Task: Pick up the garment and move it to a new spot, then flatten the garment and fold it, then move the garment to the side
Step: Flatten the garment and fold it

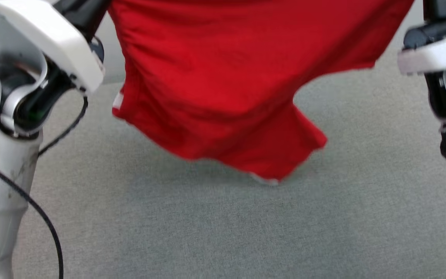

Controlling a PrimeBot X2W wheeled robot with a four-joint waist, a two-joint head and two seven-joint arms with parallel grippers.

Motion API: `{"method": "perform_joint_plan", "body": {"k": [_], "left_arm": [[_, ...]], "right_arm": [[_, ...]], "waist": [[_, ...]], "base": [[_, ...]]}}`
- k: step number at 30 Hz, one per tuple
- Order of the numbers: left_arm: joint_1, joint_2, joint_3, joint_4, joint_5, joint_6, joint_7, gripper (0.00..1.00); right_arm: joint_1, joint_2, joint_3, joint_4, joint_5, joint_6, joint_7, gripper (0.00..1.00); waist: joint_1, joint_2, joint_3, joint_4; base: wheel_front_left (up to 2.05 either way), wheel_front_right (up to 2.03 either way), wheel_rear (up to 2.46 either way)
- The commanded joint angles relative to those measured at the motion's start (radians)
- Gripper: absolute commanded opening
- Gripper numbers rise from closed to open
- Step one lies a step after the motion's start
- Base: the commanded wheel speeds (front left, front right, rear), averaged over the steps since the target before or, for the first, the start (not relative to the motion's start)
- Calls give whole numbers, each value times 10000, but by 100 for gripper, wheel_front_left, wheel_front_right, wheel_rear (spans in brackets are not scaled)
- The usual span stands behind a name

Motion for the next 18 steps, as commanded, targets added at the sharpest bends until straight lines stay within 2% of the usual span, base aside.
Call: {"method": "perform_joint_plan", "body": {"k": [1, 4, 5, 9, 13, 18], "left_arm": [[-638, -3, -72, 481, 306, -114, -354, 0], [-1972, -114, -445, 1687, 1052, -303, -1362, 0], [-1972, -114, -445, 1687, 1052, -303, -1362, 0], [-3951, -442, -847, 3416, 2040, -377, -3173, 0], [-5790, -763, -1205, 5015, 2853, -415, -4941, 0], [-7339, -1098, -1388, 6845, 3211, -460, -6799, 0]], "right_arm": [[-653, 67, 162, 532, 141, -3, -9, 0], [-2177, 161, 393, 1589, 220, -3, -9, 0], [-2177, 161, 393, 1589, 220, -3, -9, 0], [-4059, 305, 396, 2306, -25, -3, -9, 0], [-5394, 427, -52, 2235, -564, -3, -9, 0], [-6072, 680, -724, 1664, -1350, -3, -9, 0]], "waist": [[0, 0, 616, -64], [0, 0, 1478, -16], [0, 0, 1478, -16], [0, 0, 2790, 92], [0, 0, 4139, 138], [0, 0, 5319, 111]], "base": [[0, 0, 0], [0, 0, 0], [0, 0, 0], [0, 0, 0], [0, 0, 0], [0, 0, 0]]}}
